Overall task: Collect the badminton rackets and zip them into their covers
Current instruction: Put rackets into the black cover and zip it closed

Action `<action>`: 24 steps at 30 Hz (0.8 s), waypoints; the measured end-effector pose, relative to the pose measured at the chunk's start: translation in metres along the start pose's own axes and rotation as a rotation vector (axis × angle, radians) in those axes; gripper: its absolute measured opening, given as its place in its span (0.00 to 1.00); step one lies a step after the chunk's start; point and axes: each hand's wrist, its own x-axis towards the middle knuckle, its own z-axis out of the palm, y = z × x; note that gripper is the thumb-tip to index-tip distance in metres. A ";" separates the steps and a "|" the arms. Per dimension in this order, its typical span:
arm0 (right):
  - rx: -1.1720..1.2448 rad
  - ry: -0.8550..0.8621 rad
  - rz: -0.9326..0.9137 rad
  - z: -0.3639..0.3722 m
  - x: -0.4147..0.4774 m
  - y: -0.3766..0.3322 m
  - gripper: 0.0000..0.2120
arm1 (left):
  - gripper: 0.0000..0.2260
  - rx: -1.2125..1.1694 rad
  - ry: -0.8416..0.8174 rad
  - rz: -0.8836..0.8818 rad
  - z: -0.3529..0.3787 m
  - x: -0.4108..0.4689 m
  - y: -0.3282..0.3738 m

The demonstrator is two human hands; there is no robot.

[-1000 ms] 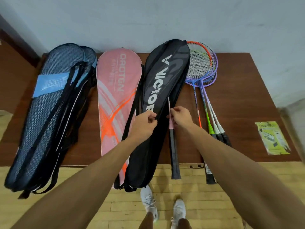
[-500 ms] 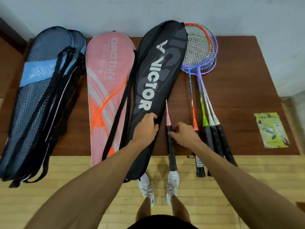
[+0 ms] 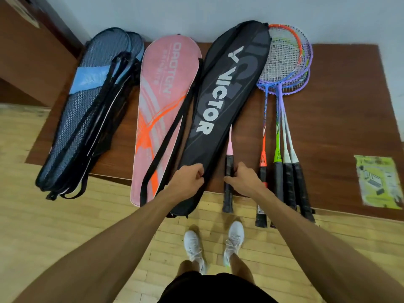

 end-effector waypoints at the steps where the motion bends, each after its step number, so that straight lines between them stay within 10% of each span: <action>1: 0.037 -0.006 -0.006 0.001 0.001 0.000 0.19 | 0.05 -0.085 -0.013 -0.002 -0.001 -0.002 -0.003; 13: 0.910 -0.051 -0.074 0.017 -0.021 -0.041 0.07 | 0.03 -0.454 -0.121 0.144 -0.035 -0.012 -0.009; 24: 0.588 0.324 0.040 0.047 -0.023 -0.055 0.07 | 0.04 -0.481 -0.116 0.172 -0.045 -0.019 -0.006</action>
